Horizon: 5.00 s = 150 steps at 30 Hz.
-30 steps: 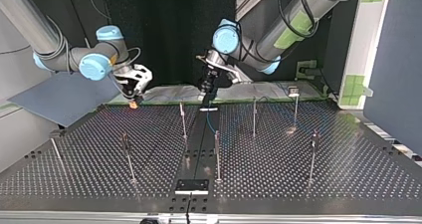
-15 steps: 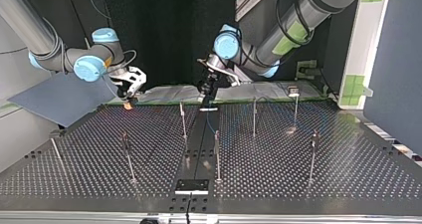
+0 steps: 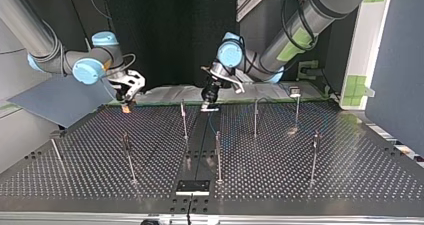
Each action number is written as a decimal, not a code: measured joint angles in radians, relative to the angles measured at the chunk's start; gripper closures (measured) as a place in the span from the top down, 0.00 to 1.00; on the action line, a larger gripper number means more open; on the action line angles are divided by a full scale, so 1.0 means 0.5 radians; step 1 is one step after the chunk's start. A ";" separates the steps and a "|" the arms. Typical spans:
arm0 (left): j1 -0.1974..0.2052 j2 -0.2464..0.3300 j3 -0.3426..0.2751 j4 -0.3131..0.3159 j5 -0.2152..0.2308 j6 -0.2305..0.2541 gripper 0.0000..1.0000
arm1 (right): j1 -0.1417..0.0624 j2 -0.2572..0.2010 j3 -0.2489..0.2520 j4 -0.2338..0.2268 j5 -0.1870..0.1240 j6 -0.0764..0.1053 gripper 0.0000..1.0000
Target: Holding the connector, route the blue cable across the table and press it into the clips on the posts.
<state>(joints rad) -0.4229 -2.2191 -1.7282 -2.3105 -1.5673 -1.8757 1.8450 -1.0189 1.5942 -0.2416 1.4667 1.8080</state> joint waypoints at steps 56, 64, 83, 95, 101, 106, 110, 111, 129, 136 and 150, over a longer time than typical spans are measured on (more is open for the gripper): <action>-0.171 0.209 0.175 -0.745 -0.185 0.409 1.00 | -0.057 0.004 -0.114 0.014 -0.019 -0.142 0.00; -0.266 0.212 0.174 -0.804 -0.205 0.402 1.00 | -0.056 0.005 -0.114 0.023 -0.019 -0.144 0.00; -0.466 0.208 0.205 -0.567 -0.380 0.170 1.00 | -0.054 -0.002 -0.127 0.030 -0.019 -0.162 0.00; -0.541 0.177 0.355 -0.566 -0.590 -0.034 1.00 | -0.071 -0.038 -0.143 0.044 -0.122 -0.180 0.00; -0.572 0.063 0.488 -0.676 -0.581 -0.083 1.00 | -0.074 -0.055 -0.139 0.072 -0.249 -0.278 0.00; -0.592 -0.035 0.588 -0.739 -0.577 -0.155 1.00 | -0.071 -0.056 -0.132 0.084 -0.305 -0.350 0.00; -0.597 -0.095 0.668 -0.733 -0.583 -0.198 1.00 | -0.065 -0.056 -0.127 0.084 -0.323 -0.367 0.00; -0.597 -0.105 0.685 -0.723 -0.581 -0.210 1.00 | -0.065 -0.056 -0.126 0.084 -0.325 -0.368 0.00; -0.544 -0.305 0.894 -0.716 -0.620 -0.268 1.00 | -0.071 -0.056 -0.127 0.088 -0.352 -0.376 0.00; -0.532 -0.347 0.932 -0.684 -0.628 -0.266 1.00 | -0.070 -0.056 -0.127 0.086 -0.373 -0.373 0.00; -0.571 -0.348 0.952 -0.723 -0.632 -0.204 0.00 | -0.075 -0.056 -0.127 0.082 -0.375 -0.356 0.00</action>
<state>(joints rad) -0.7086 -2.3933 -1.2522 -2.6720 -1.8831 -1.9777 1.8077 -1.0471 1.5306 -0.2004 1.2793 1.6300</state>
